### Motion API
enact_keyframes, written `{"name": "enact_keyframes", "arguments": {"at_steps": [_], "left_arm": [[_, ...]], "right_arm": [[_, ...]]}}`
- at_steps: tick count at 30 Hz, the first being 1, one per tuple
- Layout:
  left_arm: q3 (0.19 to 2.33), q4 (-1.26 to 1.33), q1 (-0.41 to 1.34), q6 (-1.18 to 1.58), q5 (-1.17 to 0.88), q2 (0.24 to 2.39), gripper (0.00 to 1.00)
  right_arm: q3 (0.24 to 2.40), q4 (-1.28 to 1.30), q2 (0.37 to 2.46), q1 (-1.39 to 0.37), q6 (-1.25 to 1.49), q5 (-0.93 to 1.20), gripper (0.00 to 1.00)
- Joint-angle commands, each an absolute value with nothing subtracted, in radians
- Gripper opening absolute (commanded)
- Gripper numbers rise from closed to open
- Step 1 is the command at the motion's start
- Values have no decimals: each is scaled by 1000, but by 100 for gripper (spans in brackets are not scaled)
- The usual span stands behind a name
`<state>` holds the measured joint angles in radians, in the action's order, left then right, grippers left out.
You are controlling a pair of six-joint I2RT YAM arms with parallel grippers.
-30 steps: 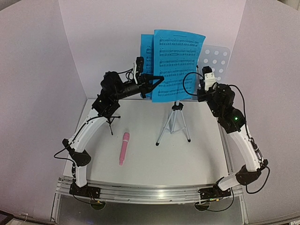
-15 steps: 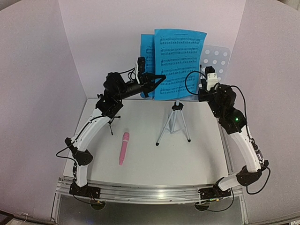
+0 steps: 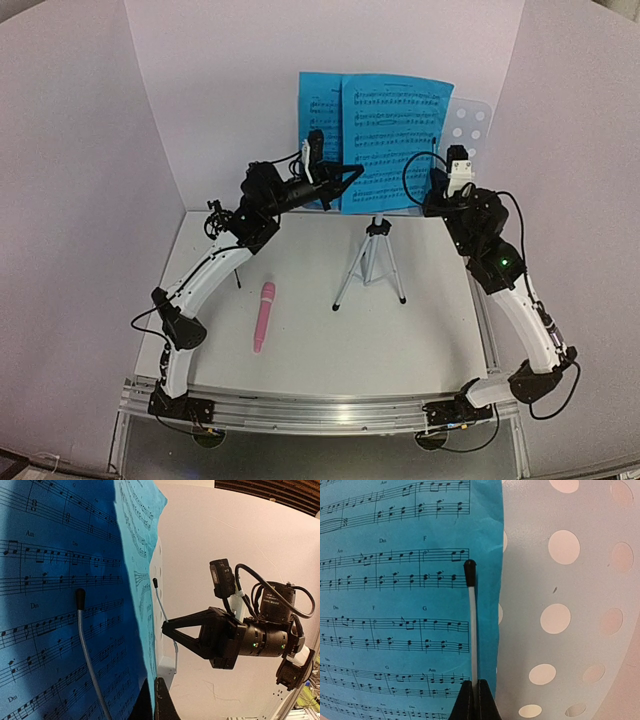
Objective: Set up the instrument practice props
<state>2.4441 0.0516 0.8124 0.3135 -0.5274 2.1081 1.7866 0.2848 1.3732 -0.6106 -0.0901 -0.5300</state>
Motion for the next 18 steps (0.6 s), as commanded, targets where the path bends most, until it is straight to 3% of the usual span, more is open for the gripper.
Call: {"name": "enact_keyframes", "arguments": {"at_steps": [1, 18], "left_arm": [[2478, 136, 819, 314, -529, 2130, 0], [2580, 243, 848, 124, -537, 2265, 0]], "right_arm": [[1790, 178, 1336, -611, -69, -484, 0], [1722, 181, 1283, -611, -69, -421, 0]]}}
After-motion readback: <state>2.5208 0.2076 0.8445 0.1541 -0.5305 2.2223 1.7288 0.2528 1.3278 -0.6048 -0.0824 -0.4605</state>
